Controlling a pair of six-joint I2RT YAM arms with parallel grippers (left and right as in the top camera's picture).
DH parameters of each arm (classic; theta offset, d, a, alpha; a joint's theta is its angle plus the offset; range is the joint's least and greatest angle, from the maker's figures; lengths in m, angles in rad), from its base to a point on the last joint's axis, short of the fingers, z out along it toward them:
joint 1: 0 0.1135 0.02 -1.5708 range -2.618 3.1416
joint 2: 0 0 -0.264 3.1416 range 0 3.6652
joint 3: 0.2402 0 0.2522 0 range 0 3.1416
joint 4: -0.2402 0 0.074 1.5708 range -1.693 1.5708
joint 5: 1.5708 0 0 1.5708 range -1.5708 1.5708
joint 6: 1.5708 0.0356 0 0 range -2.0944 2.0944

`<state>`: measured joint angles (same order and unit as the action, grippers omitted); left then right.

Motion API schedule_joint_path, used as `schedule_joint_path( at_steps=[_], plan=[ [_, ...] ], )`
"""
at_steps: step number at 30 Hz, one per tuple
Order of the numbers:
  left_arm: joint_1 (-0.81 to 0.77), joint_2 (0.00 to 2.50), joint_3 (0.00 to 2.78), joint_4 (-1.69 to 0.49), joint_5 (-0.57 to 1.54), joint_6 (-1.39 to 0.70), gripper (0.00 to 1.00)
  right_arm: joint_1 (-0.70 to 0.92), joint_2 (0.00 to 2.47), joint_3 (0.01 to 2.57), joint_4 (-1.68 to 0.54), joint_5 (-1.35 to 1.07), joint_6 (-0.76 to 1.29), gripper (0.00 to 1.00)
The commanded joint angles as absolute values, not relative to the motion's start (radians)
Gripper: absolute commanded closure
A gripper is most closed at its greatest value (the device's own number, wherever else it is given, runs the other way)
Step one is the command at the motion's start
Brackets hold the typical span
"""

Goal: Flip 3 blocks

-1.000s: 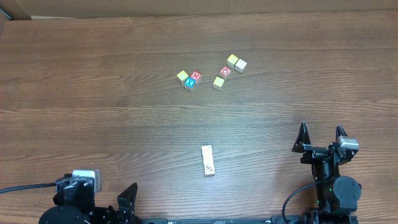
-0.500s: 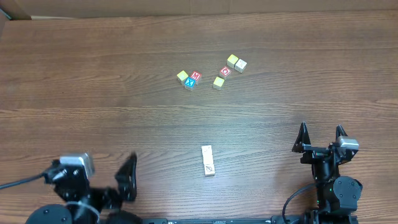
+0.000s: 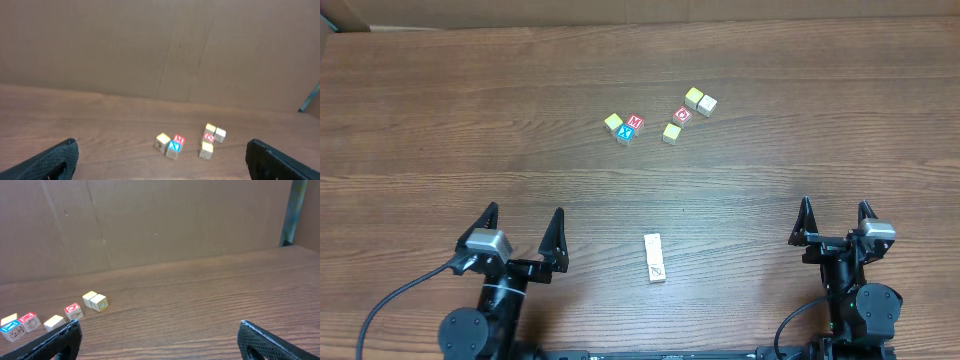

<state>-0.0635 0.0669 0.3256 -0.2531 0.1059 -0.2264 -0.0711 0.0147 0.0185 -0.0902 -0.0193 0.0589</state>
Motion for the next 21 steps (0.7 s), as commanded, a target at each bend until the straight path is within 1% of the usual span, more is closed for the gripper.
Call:
schedule_joint_path(
  at_steps=[1, 6, 8, 13, 18, 21],
  plan=[
    [-0.057, 0.031, 0.245, -0.181, 0.113, -0.19, 0.0, -0.067, 0.003, 0.007, -0.083, -0.02, 0.055, 0.0],
    [-0.057, 0.009, 0.136, -0.039, 0.077, -0.107, 0.0, -0.067, 0.003, 0.007, -0.083, -0.02, 0.055, 0.0],
    [-0.056, 0.003, 0.075, 0.043, 0.046, -0.107, 0.0, -0.067, 0.003, 0.008, -0.083, -0.02, 0.055, 0.0],
    [-0.042, 0.003, 0.003, 0.118, 0.019, -0.108, 0.0, -0.067, 0.003, 0.008, -0.083, -0.02, 0.055, 0.0],
    [-0.007, 0.003, 0.004, 0.03, 0.016, -0.089, 0.0, -0.067, 0.003, 0.008, -0.083, -0.02, 0.055, 0.0],
    [0.0, 0.003, 0.004, -0.078, 0.012, -0.047, 0.0, -0.067, 0.003, 0.007, -0.083, -0.02, 0.055, 0.0]
  ],
)
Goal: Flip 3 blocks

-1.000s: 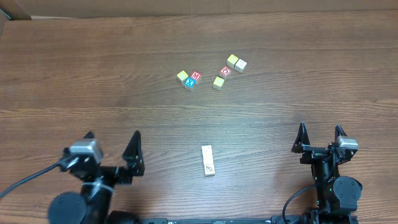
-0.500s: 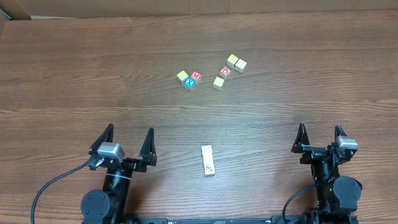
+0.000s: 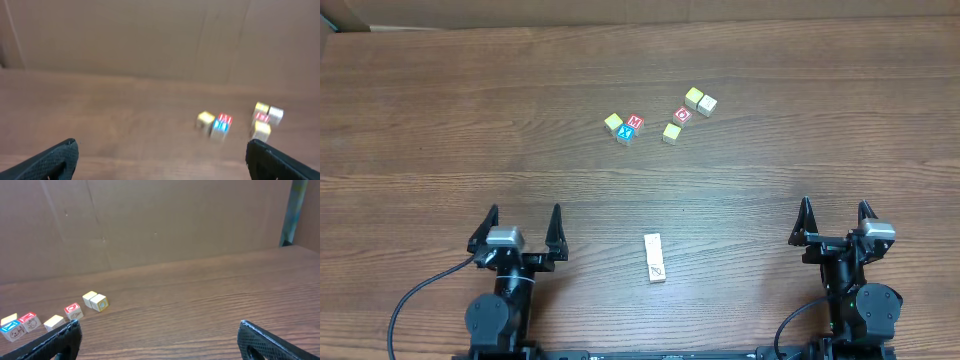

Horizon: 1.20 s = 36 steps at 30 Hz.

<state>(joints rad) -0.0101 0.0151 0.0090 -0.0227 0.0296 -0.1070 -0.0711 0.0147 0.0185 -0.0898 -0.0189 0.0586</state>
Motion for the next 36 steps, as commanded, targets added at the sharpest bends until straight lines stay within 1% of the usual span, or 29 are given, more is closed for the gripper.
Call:
schedule_joint_path(
  at_steps=[1, 36],
  plan=[
    [0.0, 0.003, 0.004, -0.078, 0.013, -0.027, 0.0, -0.067, 0.003, 0.007, -0.083, -0.02, 0.055, 0.0],
    [0.0, 0.004, 0.004, -0.078, 0.018, -0.037, 0.0, -0.067, 0.003, 0.008, -0.083, -0.02, 0.055, 0.0]
  ],
)
